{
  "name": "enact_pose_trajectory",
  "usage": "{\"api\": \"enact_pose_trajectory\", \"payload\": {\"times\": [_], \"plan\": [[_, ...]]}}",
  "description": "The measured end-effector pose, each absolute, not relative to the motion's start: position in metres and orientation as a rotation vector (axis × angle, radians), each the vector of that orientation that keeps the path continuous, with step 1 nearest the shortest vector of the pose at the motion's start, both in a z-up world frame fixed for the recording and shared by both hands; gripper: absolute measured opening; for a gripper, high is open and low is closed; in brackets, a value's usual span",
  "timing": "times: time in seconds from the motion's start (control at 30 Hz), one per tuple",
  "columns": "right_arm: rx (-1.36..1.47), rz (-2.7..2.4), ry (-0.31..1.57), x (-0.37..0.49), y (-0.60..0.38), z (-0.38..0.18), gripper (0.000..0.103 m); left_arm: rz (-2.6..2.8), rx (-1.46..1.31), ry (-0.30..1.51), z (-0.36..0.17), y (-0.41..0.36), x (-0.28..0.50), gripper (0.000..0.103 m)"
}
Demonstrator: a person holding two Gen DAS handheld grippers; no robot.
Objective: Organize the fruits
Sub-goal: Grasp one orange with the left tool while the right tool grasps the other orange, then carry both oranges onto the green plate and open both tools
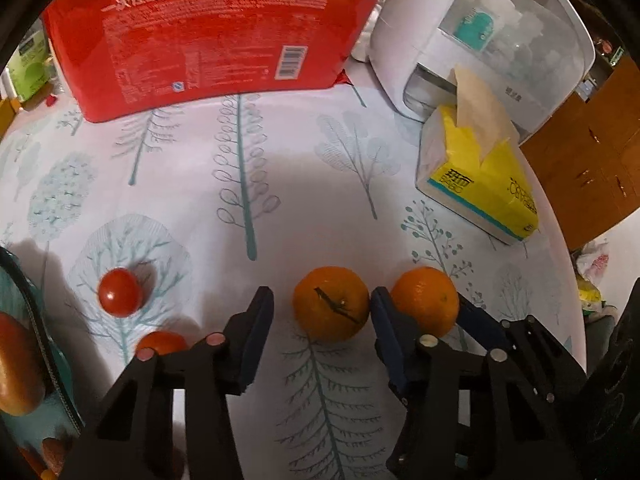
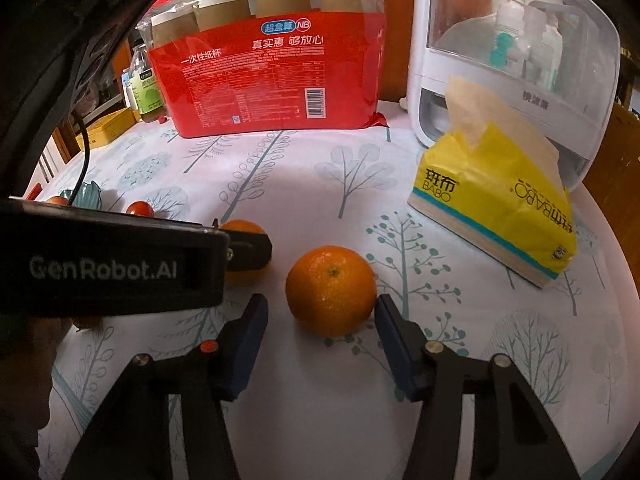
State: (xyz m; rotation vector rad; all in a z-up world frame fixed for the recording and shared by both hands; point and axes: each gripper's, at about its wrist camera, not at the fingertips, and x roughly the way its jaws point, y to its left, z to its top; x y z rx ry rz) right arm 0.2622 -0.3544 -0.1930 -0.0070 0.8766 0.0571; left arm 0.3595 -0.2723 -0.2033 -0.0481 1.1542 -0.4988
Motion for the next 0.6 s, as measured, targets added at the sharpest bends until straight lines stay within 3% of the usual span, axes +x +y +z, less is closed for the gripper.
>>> {"api": "enact_pose_trajectory", "payload": {"times": [0.1,0.6], "plan": [[0.002,0.036,0.884,0.264,-0.357,-0.194,0.045,-0.499,-0.055,1.185,-0.208,-0.275,0.361,0.039],[0.078,0.02,0.917,0.253,-0.378,-0.184,0.043,-0.454,-0.076,1.219,-0.199,-0.262,0.35,0.037]]}}
